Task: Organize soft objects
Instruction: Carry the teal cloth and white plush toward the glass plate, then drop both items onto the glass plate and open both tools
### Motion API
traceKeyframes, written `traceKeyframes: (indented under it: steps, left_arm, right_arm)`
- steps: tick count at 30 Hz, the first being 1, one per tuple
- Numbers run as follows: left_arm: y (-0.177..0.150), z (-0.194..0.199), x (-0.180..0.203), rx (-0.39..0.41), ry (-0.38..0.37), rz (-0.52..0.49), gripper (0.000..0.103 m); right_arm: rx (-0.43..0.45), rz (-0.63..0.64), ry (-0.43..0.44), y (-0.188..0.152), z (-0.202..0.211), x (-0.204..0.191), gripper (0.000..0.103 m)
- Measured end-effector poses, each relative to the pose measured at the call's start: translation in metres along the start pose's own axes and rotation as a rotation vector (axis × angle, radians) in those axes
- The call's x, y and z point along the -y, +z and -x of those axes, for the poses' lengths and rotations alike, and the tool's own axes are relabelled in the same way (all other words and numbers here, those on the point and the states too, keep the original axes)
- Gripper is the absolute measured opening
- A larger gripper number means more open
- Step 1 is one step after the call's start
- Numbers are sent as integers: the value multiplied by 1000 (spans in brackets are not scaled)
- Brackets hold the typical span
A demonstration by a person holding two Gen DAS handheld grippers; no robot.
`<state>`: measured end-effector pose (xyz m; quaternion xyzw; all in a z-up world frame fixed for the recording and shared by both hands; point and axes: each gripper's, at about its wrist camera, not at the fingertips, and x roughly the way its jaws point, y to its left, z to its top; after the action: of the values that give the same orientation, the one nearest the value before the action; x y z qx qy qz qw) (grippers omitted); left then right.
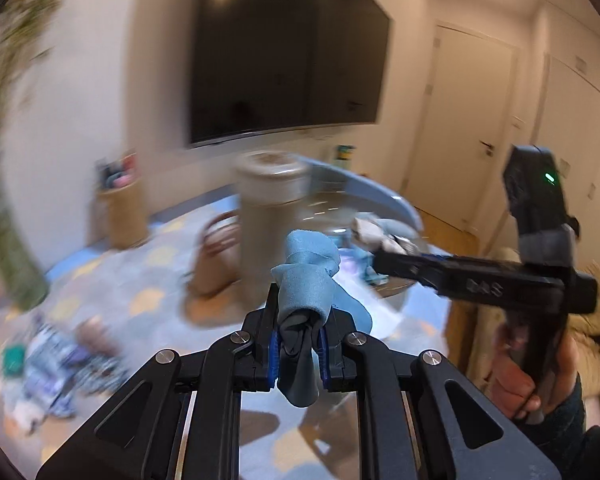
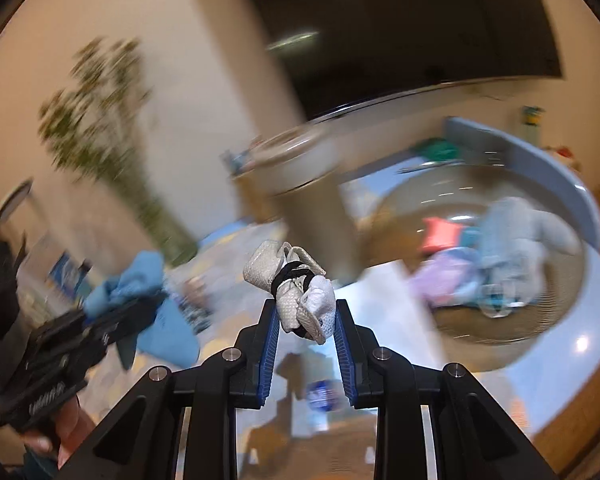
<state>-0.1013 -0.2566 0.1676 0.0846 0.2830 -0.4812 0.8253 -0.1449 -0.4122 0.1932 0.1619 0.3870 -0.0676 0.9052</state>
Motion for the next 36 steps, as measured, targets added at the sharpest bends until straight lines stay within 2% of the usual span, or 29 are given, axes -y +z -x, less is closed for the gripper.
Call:
traceKeyframes:
  steps: [4, 7, 9, 12, 15, 20, 22, 23, 24, 25, 26, 27, 29, 32, 34, 36]
  left_arm:
    - [23, -29, 31, -2, -66, -42, 12]
    - [36, -51, 45, -9, -77, -45, 12]
    - [44, -66, 57, -4, -38, -73, 12]
    - [53, -84, 75, 39, 77, -139, 12]
    - [66, -106, 80, 25, 88, -116, 12]
    - [78, -138, 86, 8, 158, -133, 14]
    - [79, -150, 89, 15, 205, -158, 15]
    - [79, -154, 92, 24, 214, -176, 26]
    - [79, -158, 94, 21, 214, -191, 33]
    - [78, -161, 95, 13, 210, -197, 44]
    - [76, -163, 94, 3, 203, -195, 49]
    - [74, -164, 93, -9, 183, -186, 54]
    - [70, -158, 91, -9, 137, -175, 72]
    - [66, -139, 96, 21, 92, -189, 72]
    - [62, -119, 102, 43, 43, -213, 72]
    - [56, -93, 106, 81, 33, -248, 72]
  right_arm:
    - [30, -73, -108, 22, 15, 41, 26]
    - [54, -112, -217, 40, 20, 64, 26]
    - [65, -136, -249, 54, 19, 76, 26]
    - [78, -178, -271, 77, 13, 91, 26]
    - [87, -204, -305, 98, 2, 101, 26]
    - [69, -221, -315, 124, -23, 116, 26]
    - [43, -228, -300, 131, -38, 126, 32]
    - [17, -246, -254, 134, -48, 135, 36]
    - [-2, -261, -218, 133, -53, 143, 48]
    - [-22, -284, -174, 133, -60, 152, 54]
    - [-37, -311, -157, 131, -64, 162, 54]
    - [-48, -324, -177, 127, -65, 169, 54]
    - [-48, -339, -193, 118, -59, 176, 55]
    - [-25, -371, -150, 106, -41, 179, 55]
    - [-1, -369, -149, 100, -29, 176, 55]
    - [17, -367, -149, 93, -16, 172, 55]
